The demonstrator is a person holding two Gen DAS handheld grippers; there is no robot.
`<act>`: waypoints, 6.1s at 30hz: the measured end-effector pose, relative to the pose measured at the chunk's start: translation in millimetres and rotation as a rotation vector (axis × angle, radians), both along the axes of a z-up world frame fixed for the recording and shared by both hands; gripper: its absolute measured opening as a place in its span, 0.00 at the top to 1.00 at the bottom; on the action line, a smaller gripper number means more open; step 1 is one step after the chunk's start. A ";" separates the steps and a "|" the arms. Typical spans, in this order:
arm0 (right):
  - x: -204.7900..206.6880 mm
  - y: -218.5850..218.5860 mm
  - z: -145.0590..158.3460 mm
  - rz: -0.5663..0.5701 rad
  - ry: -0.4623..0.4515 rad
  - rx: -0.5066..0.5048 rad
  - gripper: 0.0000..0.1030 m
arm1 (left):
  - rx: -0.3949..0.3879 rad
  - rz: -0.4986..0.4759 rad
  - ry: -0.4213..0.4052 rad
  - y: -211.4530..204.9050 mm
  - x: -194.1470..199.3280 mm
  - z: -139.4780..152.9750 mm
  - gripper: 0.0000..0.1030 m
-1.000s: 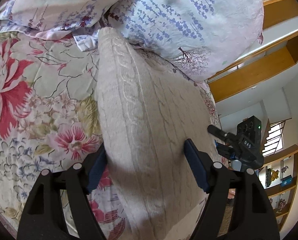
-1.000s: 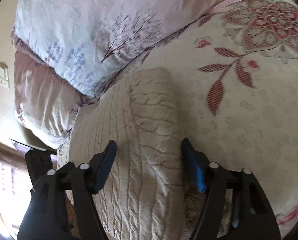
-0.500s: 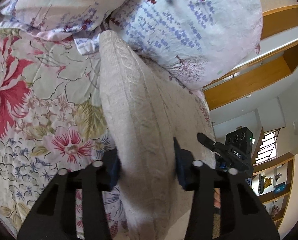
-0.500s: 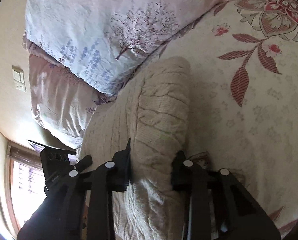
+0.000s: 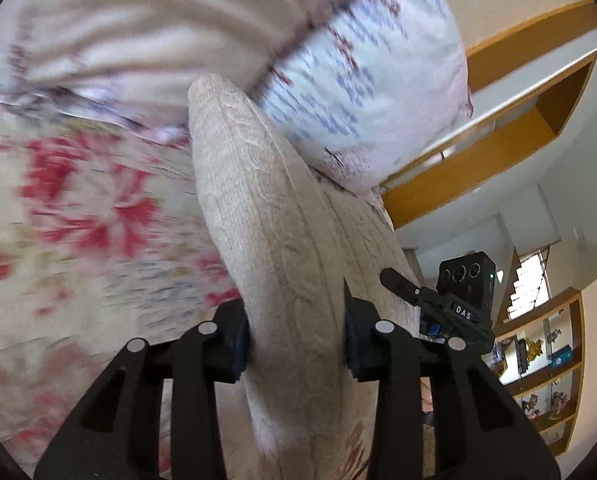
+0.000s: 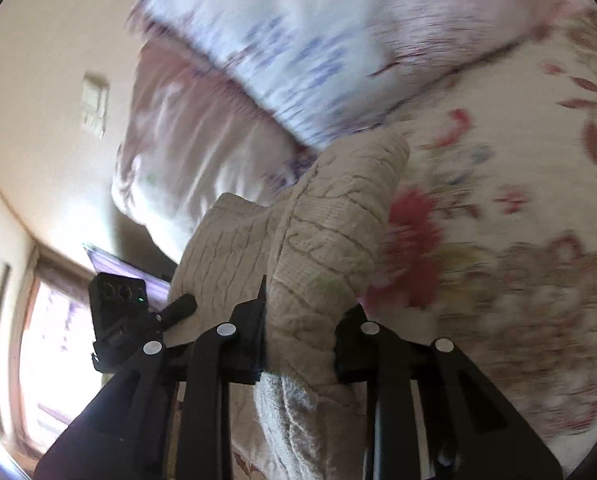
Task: Fold small clothes
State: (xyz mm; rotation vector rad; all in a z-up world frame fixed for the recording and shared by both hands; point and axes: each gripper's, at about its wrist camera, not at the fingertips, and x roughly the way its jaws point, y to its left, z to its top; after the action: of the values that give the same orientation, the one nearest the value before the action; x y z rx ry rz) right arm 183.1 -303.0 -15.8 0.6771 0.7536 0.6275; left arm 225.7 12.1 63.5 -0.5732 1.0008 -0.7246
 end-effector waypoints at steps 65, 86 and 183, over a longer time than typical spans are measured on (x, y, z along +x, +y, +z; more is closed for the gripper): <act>-47.3 135.3 -21.4 -0.118 -0.189 -0.782 0.53 | 0.689 0.244 -0.266 32.7 -84.4 -40.9 0.18; -112.4 103.5 10.9 -0.429 -0.265 -0.803 0.01 | 0.649 0.366 -0.278 68.5 -134.7 -18.2 0.02; -111.8 147.1 -49.8 -0.250 -0.030 -0.827 0.01 | 0.807 0.296 -0.148 18.7 -158.1 -54.1 0.02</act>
State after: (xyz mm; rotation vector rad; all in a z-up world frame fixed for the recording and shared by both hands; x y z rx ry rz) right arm 71.3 -155.9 -65.6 -0.0068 0.8018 0.0624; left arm 67.6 30.8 9.4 0.0444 0.9486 -0.0635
